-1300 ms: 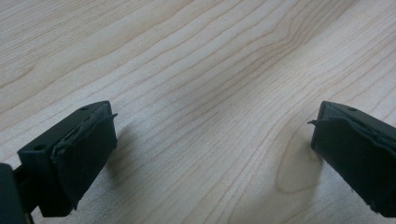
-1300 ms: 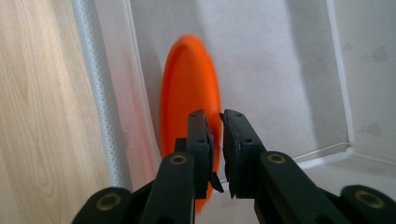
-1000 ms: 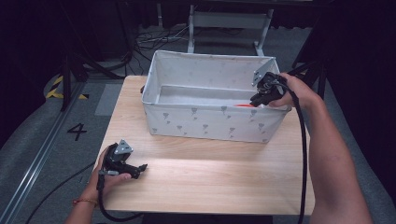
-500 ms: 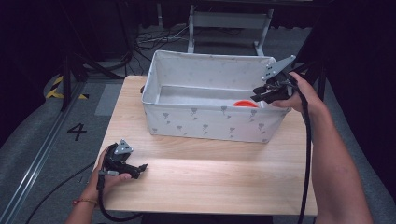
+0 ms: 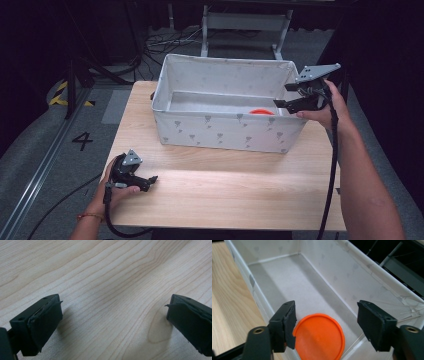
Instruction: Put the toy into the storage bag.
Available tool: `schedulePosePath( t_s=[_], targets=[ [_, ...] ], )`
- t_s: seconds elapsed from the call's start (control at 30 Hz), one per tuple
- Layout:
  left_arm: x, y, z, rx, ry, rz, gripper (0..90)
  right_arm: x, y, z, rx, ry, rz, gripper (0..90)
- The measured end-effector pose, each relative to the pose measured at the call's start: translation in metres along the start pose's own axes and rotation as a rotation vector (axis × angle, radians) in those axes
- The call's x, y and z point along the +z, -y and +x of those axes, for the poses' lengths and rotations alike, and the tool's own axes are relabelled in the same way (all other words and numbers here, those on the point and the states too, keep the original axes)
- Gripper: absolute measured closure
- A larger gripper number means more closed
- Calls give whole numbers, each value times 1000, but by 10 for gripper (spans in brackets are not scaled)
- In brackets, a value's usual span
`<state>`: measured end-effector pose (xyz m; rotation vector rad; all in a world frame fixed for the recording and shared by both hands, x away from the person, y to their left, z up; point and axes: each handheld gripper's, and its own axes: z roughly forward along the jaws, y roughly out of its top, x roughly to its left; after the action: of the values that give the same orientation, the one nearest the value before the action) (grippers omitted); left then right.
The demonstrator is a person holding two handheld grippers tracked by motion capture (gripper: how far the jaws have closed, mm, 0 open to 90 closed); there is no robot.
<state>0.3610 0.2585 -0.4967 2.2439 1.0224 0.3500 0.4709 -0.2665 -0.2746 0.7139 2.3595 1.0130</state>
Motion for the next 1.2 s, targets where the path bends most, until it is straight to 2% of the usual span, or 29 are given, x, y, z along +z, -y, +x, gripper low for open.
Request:
schedulePosePath(
  t_s=[0.13,0.3,0.5,0.6,0.97,1.2],
  targets=[
    [0,0,0,0,0,0,5,-7,4,2,30,45,-26,288],
    [0,0,0,0,0,0,5,-15,8,7,34,49,-41,281],
    [0,0,0,0,0,0,5,-27,14,16,42,91,-61,271],
    [0,0,0,0,-1,0,5,-34,18,20,35,113,-61,263],
    [0,0,0,0,0,0,5,-58,41,37,19,130,-106,243],
    [0,0,0,0,0,0,5,-70,54,48,-1,149,-111,242]
  ],
)
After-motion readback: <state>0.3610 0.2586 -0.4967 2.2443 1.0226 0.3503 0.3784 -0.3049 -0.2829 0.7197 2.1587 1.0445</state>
